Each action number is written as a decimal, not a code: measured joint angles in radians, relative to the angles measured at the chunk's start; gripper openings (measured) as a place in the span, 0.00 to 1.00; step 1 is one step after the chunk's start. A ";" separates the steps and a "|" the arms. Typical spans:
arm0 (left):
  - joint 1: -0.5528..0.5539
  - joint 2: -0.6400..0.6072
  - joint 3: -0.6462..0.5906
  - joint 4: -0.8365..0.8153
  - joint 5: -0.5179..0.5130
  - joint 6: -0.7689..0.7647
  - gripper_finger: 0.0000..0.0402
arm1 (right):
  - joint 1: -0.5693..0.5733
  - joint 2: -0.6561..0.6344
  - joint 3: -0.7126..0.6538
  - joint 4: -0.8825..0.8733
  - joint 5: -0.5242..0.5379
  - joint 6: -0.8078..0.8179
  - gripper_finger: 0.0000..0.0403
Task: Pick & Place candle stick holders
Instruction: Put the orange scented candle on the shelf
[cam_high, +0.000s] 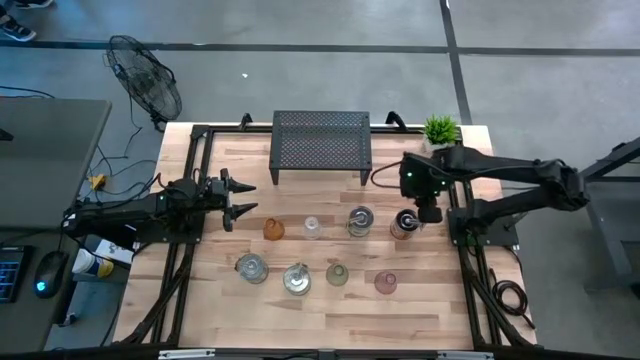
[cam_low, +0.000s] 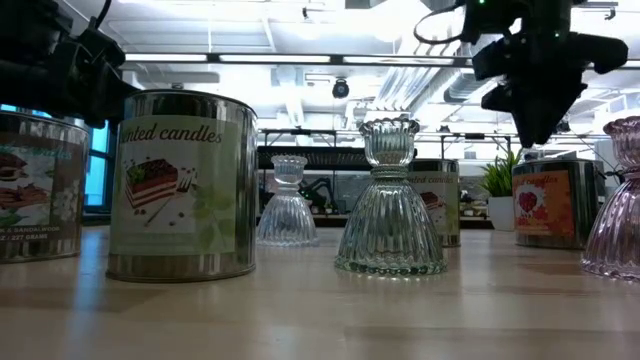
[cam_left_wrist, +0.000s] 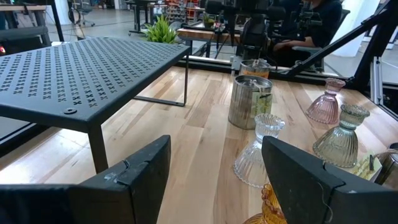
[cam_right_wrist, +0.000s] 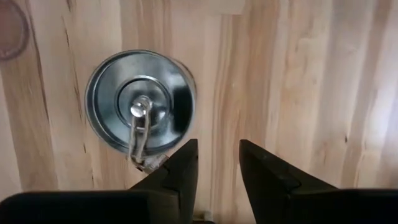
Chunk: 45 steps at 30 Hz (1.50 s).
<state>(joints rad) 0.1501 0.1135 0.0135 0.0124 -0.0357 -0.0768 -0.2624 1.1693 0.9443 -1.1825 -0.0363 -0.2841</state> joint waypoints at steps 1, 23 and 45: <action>0.000 0.000 0.000 0.000 0.000 0.000 0.62 | 0.004 0.010 0.000 0.002 0.000 -0.011 0.30; 0.000 0.000 0.000 0.000 0.000 0.000 0.62 | 0.023 0.171 -0.027 0.140 -0.048 -0.049 0.42; 0.000 0.000 0.000 0.000 -0.001 0.000 0.62 | 0.023 0.187 -0.077 0.202 -0.080 -0.046 0.30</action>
<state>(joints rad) 0.1504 0.1135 0.0135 0.0121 -0.0364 -0.0765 -0.2398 1.3567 0.8675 -0.9806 -0.1167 -0.3298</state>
